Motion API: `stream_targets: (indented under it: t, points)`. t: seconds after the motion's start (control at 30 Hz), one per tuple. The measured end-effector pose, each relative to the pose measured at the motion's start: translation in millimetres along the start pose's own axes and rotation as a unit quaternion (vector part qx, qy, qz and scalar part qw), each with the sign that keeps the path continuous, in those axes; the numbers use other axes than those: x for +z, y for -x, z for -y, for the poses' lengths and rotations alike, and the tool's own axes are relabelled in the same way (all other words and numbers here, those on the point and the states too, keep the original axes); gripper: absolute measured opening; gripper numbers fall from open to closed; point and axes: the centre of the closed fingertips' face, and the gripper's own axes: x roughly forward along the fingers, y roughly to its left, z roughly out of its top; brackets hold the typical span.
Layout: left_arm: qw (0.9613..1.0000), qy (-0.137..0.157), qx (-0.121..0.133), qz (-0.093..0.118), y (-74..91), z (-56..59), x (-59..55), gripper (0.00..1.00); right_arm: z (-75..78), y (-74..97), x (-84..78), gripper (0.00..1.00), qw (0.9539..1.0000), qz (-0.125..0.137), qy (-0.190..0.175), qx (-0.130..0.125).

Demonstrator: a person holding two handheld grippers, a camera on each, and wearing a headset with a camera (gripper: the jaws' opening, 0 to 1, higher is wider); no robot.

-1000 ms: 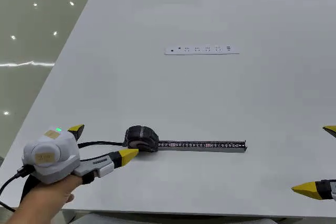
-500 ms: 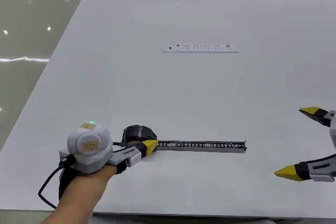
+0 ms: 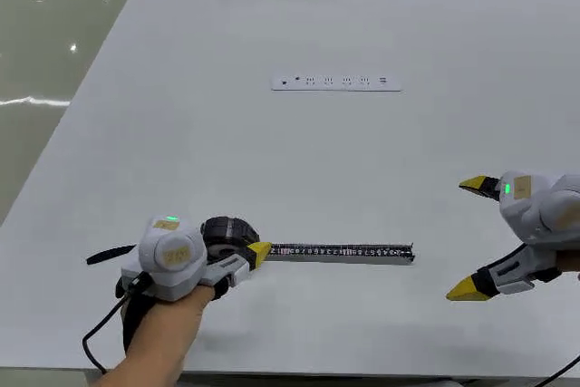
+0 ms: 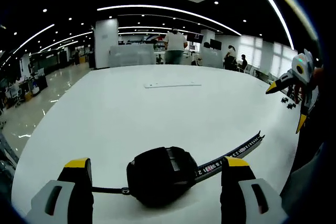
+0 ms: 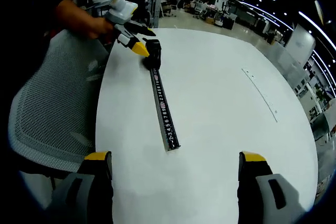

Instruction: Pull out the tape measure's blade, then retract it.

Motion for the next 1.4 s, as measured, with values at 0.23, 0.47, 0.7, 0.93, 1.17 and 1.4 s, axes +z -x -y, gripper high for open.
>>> stream_targets:
  t: [0.23, 0.47, 0.7, 0.93, 1.17, 1.4]
  points:
    - [0.9996, 0.025, -0.006, 0.013, -5.3, 13.6, 3.4, 1.00, 10.3, -27.8, 8.4, 0.88, 0.9993, -0.011, 0.021, 0.030]
    - [0.9994, 0.004, -0.011, 0.031, -4.2, 19.3, 5.6, 1.00, 12.8, -58.4, 4.0, 0.79, 0.9967, -0.035, 0.040, 0.062]
    - [0.9997, 0.000, -0.015, 0.020, -14.4, 12.6, -5.3, 1.00, 7.6, -74.8, -8.7, 0.64, 0.9950, -0.047, 0.040, 0.078]
    - [0.9995, -0.003, -0.026, 0.017, -17.1, 20.0, -8.6, 1.00, 5.0, -78.4, -16.5, 0.38, 0.9931, -0.057, 0.061, 0.082]
    - [0.9994, 0.002, -0.030, 0.019, -18.3, 19.3, -8.6, 1.00, 4.5, -84.2, -28.2, 0.29, 0.9919, -0.067, 0.066, 0.085]
    - [0.9993, -0.004, -0.031, 0.020, -17.4, 20.2, -8.4, 0.98, -5.3, -89.2, -32.1, 0.22, 0.9897, -0.078, 0.072, 0.097]
